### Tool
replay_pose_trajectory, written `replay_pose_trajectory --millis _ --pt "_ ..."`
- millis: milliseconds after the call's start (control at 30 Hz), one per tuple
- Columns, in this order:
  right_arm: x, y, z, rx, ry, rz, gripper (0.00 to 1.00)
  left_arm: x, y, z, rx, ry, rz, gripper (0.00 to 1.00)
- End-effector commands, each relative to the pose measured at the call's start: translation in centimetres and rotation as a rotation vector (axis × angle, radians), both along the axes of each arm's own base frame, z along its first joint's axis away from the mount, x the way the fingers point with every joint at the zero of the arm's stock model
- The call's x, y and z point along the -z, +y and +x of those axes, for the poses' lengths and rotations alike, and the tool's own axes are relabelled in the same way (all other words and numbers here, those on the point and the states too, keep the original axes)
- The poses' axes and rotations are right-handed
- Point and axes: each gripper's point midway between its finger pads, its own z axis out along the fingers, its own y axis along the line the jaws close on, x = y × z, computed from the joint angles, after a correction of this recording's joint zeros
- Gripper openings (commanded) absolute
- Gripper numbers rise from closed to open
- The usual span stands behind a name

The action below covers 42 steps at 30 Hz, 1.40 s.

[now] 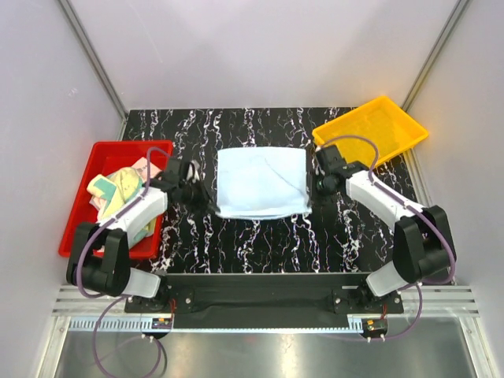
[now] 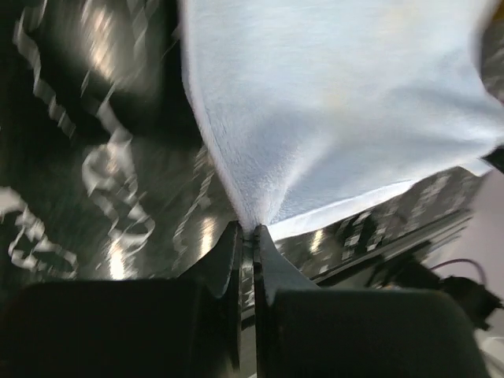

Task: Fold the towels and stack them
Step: Fold the towel

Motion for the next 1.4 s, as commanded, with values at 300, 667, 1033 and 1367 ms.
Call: replay_pose_trajectory --millis 300,667,1033,1367 --pt "4.8 -0.7 -9.5 0.053 0.201 0.001 0.18 5.1 3.5 -7.3 -0.030 0.114 0.174 0.20" --pt "0.4 -0.1 -6.1 0.062 0.087 0.001 0.26 -3.6 -0.2 0.4 0.057 -0.164 0.057 0.43" --pt "-1.7 3.5 10.4 -0.104 -0.245 0.013 0.29 -2.2 -5.0 15.5 0.231 -0.268 0.010 0.28" --pt "2.4 0.5 20.0 -0.234 -0.262 -0.233 0.27 4.1 -1.5 22.5 0.194 -0.165 0.206 0.28"
